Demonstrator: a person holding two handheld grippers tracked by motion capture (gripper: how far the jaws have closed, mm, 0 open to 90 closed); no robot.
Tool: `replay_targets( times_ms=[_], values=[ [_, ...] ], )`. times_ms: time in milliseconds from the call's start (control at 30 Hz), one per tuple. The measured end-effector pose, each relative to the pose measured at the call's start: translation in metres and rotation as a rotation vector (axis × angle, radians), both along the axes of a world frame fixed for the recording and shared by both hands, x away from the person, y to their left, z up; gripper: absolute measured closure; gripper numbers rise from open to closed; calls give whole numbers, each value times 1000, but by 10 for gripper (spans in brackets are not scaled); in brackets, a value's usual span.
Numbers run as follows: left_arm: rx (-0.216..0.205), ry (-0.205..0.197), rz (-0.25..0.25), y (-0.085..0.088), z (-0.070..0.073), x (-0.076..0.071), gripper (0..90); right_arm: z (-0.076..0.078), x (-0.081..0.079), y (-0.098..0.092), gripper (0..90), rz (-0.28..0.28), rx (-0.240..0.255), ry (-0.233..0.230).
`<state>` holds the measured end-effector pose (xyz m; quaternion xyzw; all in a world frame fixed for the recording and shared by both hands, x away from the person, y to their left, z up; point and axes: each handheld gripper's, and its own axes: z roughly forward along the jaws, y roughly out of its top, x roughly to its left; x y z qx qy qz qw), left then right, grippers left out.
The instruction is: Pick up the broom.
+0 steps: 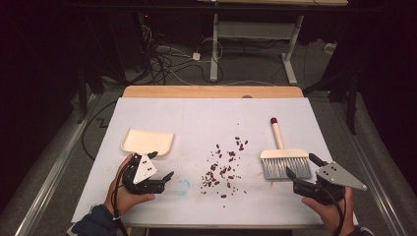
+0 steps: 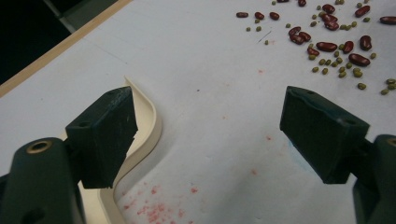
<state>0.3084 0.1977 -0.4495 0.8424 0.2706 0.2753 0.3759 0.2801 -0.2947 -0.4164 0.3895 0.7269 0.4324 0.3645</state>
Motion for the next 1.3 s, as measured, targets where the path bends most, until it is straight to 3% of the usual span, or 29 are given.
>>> replay_targets(
  times_ms=[233, 500, 633, 767, 800, 867, 900, 967, 1100, 1200, 1300],
  values=[
    [5, -5, 1, -1, 1, -3, 181, 0, 3, 2, 203, -19, -32, 15],
    [8, -8, 3, 2, 1, -7, 181, 3, 12, 3, 203, -42, -36, 53],
    [6, -1, 5, 2, 0, -6, 181, 8, 26, 5, 264, -37, -44, 62],
    [14, 10, 1, 0, -1, -5, 181, 11, 49, 5, 246, -59, -52, 100],
    [14, 10, 1, 0, -1, -5, 181, 11, 54, 4, 246, -63, -74, 106],
    [23, 14, -4, -1, -2, -4, 181, 12, 69, 4, 256, -76, -68, 161],
    [23, 14, -5, -2, -2, -4, 181, 11, 79, 4, 253, -93, -73, 212],
    [23, 19, -7, -3, -3, -4, 182, 9, 98, 2, 259, -93, -6, 299],
    [27, 26, -9, -4, -4, -4, 181, -2, 142, 3, 268, -158, -17, 452],
    [27, 28, -10, -3, -5, -3, 181, -15, 171, 7, 282, -194, 7, 541],
    [25, 31, -10, -2, -5, -3, 181, -27, 193, 16, 286, -236, -66, 612]
  ],
)
